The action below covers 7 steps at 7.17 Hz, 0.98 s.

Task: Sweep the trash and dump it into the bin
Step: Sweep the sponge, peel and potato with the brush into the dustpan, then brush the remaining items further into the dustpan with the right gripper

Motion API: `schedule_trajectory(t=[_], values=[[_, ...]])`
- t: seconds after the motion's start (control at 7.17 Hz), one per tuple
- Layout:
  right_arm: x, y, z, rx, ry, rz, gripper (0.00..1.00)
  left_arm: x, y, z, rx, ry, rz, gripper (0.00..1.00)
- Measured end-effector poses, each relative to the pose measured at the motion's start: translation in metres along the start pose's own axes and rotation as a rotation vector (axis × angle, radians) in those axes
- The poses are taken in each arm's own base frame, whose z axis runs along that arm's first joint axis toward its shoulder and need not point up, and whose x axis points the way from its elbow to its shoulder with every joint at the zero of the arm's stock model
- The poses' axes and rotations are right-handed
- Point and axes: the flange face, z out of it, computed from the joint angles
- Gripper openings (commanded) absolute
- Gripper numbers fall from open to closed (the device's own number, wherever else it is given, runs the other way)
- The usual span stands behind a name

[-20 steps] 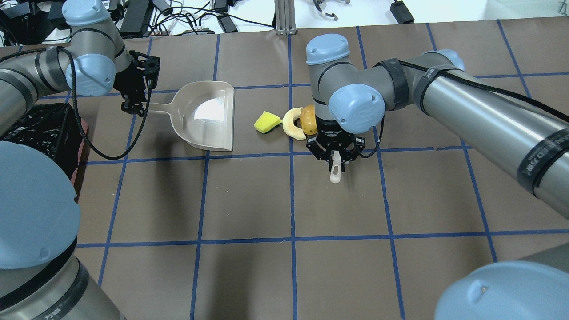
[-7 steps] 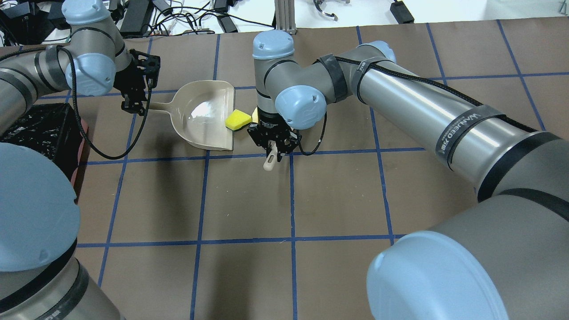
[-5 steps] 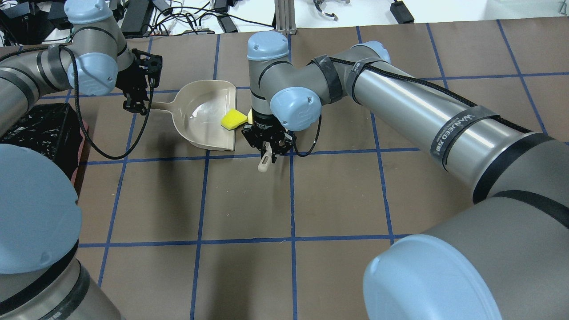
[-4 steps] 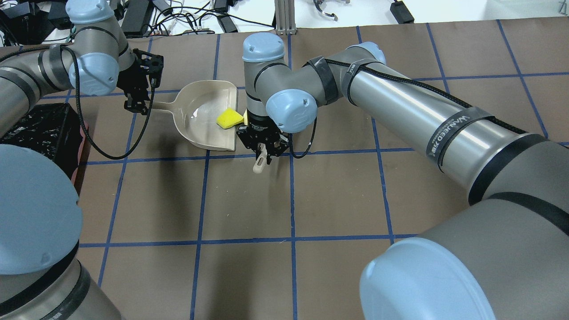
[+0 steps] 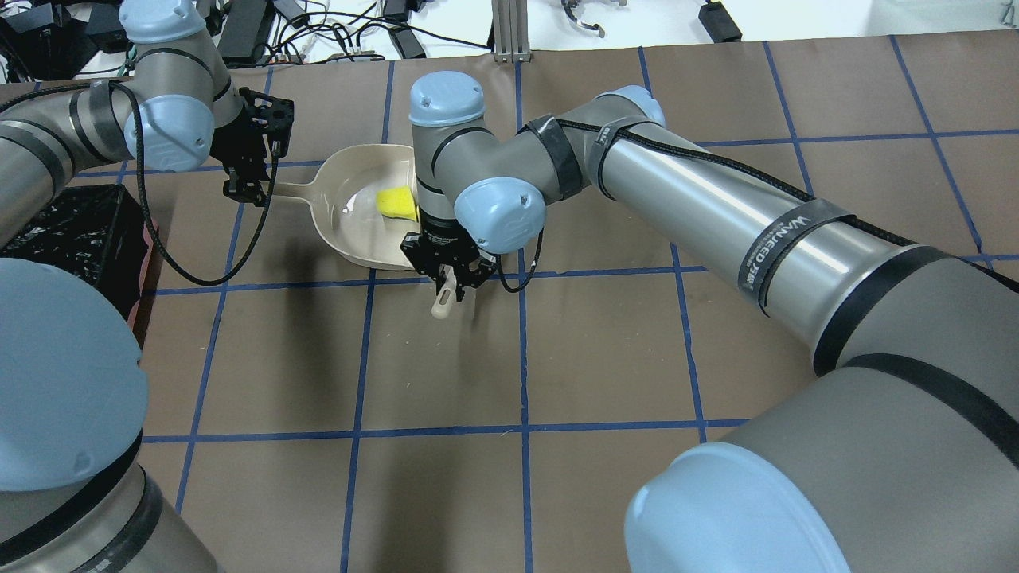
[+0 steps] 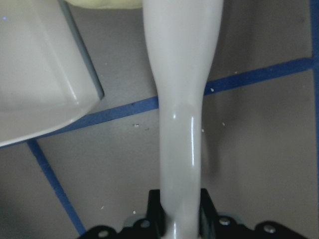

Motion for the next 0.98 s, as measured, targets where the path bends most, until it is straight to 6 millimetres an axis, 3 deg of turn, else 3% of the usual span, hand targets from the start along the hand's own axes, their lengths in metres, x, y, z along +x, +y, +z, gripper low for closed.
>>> schedule_trajectory(t=[0.56, 0.98], values=[[-0.033, 0.024, 0.003, -0.033, -0.067, -0.023, 0.16, 0.0, 0.0, -0.002, -0.001, -0.003, 0.0, 0.39], [-0.061, 0.024, 0.007, -0.03, -0.123, -0.036, 0.16, 0.001, 0.0, -0.003, -0.001, -0.005, 0.0, 0.39]])
